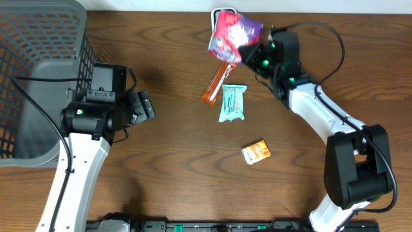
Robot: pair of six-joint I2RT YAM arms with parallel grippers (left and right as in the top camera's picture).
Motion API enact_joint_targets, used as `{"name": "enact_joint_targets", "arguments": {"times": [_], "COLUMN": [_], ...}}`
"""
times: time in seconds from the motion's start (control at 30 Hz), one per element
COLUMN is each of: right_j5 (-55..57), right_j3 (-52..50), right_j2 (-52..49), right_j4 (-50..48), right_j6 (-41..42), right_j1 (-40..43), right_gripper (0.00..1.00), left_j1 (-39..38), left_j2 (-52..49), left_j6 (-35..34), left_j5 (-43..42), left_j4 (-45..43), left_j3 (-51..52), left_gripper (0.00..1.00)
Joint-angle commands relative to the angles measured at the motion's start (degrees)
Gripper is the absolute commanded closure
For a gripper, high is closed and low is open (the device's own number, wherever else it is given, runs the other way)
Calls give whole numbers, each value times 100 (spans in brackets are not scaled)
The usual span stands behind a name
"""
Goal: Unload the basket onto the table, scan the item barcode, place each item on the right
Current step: 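Carry the purple package to the table's right edge and release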
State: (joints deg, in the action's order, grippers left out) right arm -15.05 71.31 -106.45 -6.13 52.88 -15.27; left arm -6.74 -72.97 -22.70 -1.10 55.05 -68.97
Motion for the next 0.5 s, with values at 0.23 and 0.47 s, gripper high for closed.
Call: {"name": "enact_joint_targets", "arguments": {"times": [0.23,0.47], "right_j5": [1285,833], "right_j3": [2667,3980], "right_j2": [-1657,-2647], "right_j4": [656,1394], "right_j6": [-103,-107], "right_j1": [-170,-166], "right_gripper": [99,99], "left_j1": [31,31], "left_j2": [26,26], "left_j6": [-9,-9], "left_j5": [70,70], "left_j4": [-4,-4], "left_j3": [28,28], "left_gripper": [11,11]}}
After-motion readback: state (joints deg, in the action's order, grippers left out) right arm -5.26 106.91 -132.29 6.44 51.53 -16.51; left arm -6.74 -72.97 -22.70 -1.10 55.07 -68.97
